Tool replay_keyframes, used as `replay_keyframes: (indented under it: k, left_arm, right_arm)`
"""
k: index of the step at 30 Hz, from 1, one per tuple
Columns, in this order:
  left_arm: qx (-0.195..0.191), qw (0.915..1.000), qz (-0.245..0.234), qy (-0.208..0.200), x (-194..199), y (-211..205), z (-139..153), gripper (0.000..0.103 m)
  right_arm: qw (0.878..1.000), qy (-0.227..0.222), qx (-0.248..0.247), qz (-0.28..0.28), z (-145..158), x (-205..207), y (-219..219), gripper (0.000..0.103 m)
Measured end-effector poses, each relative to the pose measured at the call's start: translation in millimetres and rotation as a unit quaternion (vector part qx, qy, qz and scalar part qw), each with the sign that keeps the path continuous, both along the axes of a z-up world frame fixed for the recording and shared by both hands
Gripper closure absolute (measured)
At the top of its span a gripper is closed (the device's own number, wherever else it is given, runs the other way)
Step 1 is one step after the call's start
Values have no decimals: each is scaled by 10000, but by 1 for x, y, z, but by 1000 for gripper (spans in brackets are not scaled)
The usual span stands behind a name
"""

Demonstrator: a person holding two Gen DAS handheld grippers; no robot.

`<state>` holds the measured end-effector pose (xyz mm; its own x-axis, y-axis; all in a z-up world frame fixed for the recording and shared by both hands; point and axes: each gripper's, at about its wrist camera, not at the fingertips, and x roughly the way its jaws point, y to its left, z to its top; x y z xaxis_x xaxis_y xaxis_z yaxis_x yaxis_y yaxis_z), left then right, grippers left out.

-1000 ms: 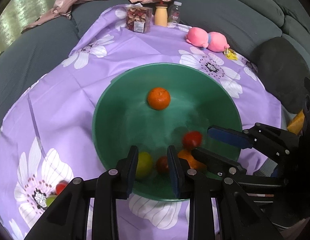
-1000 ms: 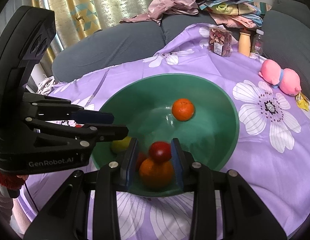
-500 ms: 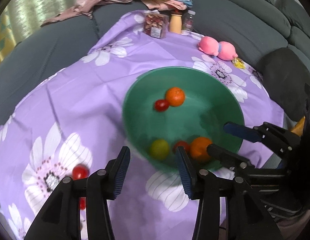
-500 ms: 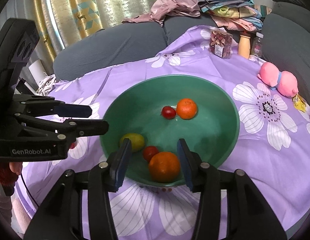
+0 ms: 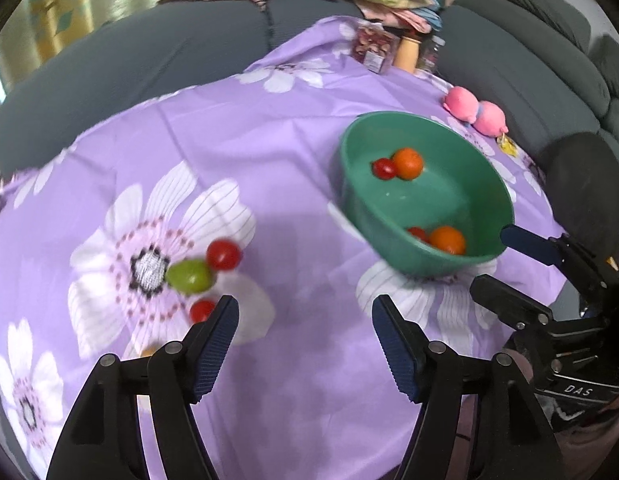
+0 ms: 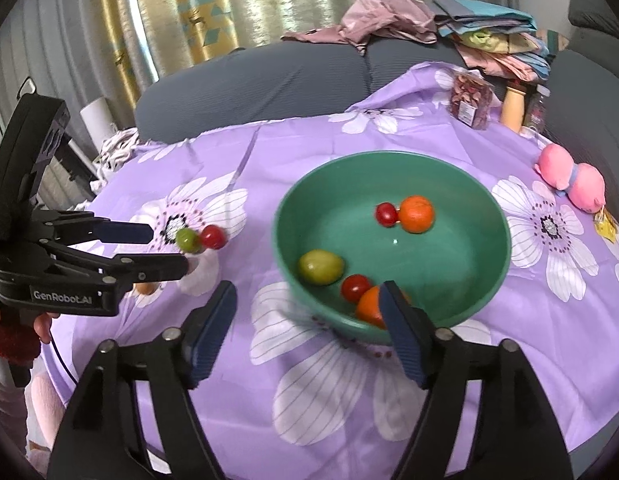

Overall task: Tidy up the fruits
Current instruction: 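Move both tools back toward the small brown fruits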

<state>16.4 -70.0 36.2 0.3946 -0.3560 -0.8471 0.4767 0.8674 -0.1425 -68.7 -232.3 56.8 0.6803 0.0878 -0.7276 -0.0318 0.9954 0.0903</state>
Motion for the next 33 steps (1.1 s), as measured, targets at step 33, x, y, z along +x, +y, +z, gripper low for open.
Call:
replay_keyframes:
  k: [33]
  left_arm:
    - [-469, 9928, 1073, 241, -35, 121, -21, 30]
  right_arm:
    - [9941, 328, -217, 1016, -5, 5, 90, 25]
